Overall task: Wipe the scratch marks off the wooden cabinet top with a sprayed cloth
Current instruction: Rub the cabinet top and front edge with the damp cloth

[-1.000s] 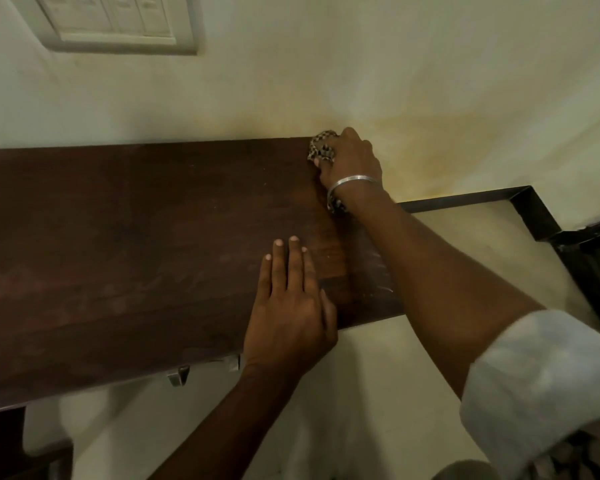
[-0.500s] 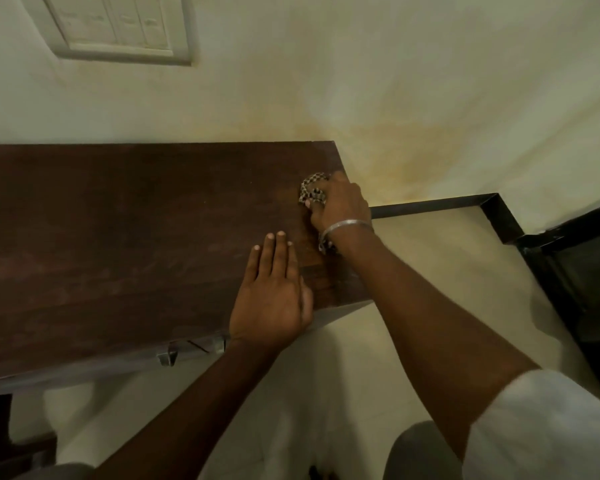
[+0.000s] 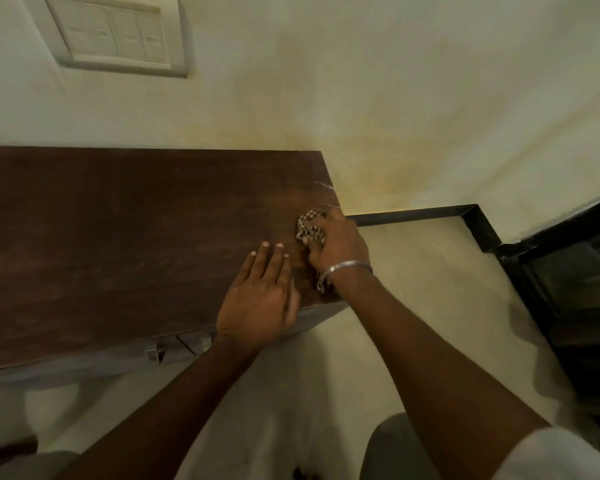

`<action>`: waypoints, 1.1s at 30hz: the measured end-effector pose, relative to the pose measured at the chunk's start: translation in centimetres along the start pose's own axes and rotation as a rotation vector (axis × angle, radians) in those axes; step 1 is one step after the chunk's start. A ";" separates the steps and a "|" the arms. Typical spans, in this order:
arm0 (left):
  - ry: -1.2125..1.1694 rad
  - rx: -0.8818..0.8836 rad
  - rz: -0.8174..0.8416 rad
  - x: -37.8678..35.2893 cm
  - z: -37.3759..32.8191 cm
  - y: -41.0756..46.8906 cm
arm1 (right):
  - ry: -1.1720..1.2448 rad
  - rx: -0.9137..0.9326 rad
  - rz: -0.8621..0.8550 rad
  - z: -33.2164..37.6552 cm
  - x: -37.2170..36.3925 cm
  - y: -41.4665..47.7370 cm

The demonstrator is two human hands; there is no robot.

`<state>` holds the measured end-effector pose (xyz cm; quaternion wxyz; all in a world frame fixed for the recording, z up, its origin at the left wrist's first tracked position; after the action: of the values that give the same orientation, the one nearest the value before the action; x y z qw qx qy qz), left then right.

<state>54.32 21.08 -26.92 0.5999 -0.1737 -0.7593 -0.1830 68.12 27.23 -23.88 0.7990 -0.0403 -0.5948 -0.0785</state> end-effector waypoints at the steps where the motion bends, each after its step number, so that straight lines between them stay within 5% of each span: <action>1: 0.001 -0.001 -0.001 -0.1 -0.1 0.0 | 0.015 -0.004 -0.009 -0.6 -0.1 -1.8; 33: 0.050 -0.140 0.057 -2.3 -2.2 2.3 | 0.007 -0.075 -0.013 -6.2 1.4 -9.5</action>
<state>57.83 21.93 -28.52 0.6098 -0.2322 -0.7243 -0.2228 72.77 16.83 -24.58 0.7985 -0.0662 -0.5889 -0.1061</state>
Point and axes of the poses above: each hand's wrist, its own y-axis towards the middle knuckle, its own x-axis out of the back of the hand, z = x × y, the point moved 6 cm from there along y, towards the middle knuckle, and after that the axes turned 1 degree about -x, right-handed, at the moved point
